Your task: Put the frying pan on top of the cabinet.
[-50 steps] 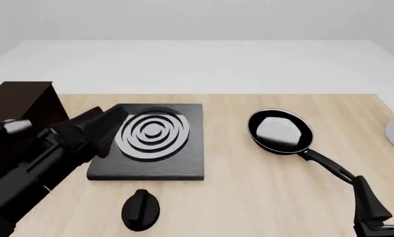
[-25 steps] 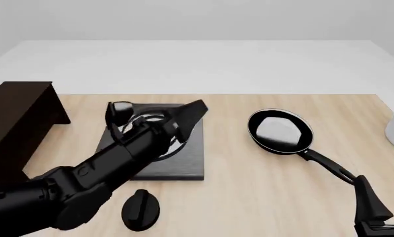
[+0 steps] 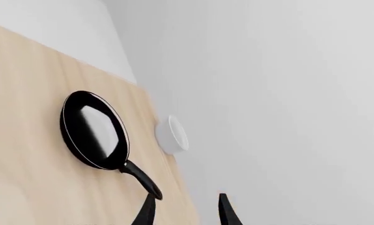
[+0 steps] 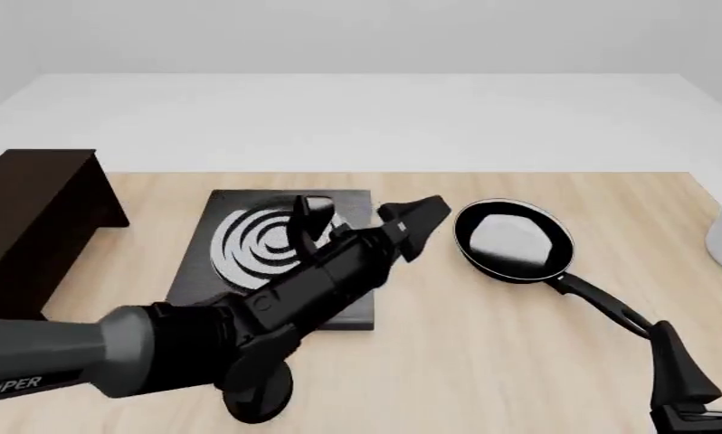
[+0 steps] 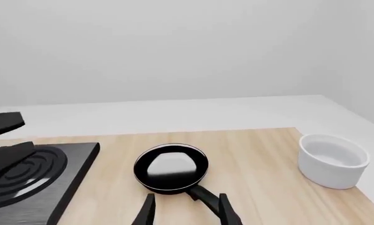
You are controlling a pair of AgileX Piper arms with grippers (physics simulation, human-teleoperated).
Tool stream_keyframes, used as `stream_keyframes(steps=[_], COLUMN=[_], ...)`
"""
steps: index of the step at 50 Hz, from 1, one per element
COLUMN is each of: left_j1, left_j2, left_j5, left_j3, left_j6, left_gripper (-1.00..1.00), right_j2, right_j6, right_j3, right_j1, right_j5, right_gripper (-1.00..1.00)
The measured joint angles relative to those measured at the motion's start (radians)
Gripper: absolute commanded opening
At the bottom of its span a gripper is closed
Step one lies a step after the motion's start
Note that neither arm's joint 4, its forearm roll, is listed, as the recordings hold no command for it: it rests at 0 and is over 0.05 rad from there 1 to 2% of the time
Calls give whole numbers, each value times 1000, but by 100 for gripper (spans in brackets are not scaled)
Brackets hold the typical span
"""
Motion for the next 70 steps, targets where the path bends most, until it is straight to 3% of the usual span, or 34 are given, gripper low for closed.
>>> stream_keyframes(steps=[33,70], left_j1=[-89,-121], left_j2=[293,517], left_j5=[-43,-2], left_j3=[-193,-372], left_j6=[-121,-159], left_gripper=[100,100], right_j2=[-1,6], right_j6=[5,22], right_j3=[0,0], right_j1=[0,-7], right_j5=[-5,-13], right_gripper=[100,100])
